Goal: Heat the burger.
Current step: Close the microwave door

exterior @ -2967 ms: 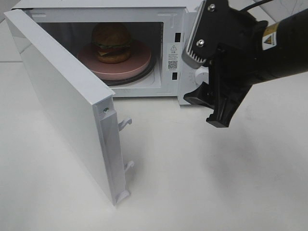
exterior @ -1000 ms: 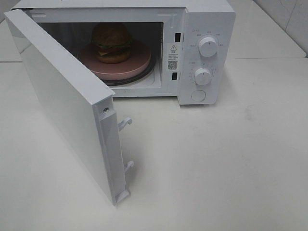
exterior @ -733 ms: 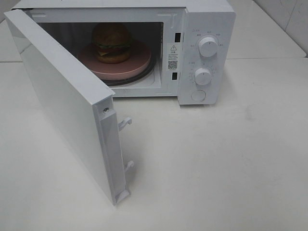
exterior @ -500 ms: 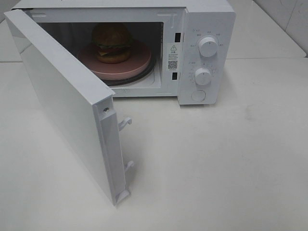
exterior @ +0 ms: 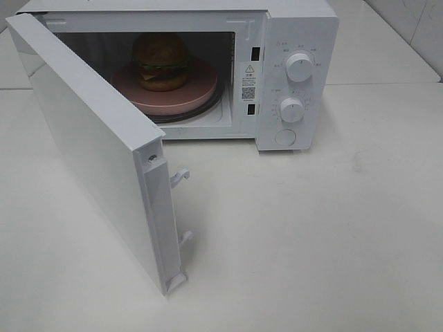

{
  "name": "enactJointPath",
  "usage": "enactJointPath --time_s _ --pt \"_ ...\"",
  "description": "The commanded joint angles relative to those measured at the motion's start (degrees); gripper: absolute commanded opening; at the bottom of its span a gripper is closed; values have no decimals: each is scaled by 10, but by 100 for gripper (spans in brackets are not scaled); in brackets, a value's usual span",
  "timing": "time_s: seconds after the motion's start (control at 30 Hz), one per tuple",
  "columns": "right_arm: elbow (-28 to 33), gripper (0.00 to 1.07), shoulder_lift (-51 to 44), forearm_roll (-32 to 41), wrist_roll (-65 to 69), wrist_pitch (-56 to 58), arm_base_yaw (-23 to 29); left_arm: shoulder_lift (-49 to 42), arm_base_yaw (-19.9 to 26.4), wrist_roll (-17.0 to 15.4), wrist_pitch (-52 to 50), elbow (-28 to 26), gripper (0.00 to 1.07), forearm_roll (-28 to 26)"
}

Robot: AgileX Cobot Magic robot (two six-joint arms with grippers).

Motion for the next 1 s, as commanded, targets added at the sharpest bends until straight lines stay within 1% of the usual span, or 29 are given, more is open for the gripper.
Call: enactJointPath --time_s 0.03,1.0 --pt "2 76 -14 3 1 -2 -5 -9 -1 -1 -7 -1 98 -1" --pt "2 76 -14 3 1 -2 -3 -7 1 -3 -7 -1 98 -1"
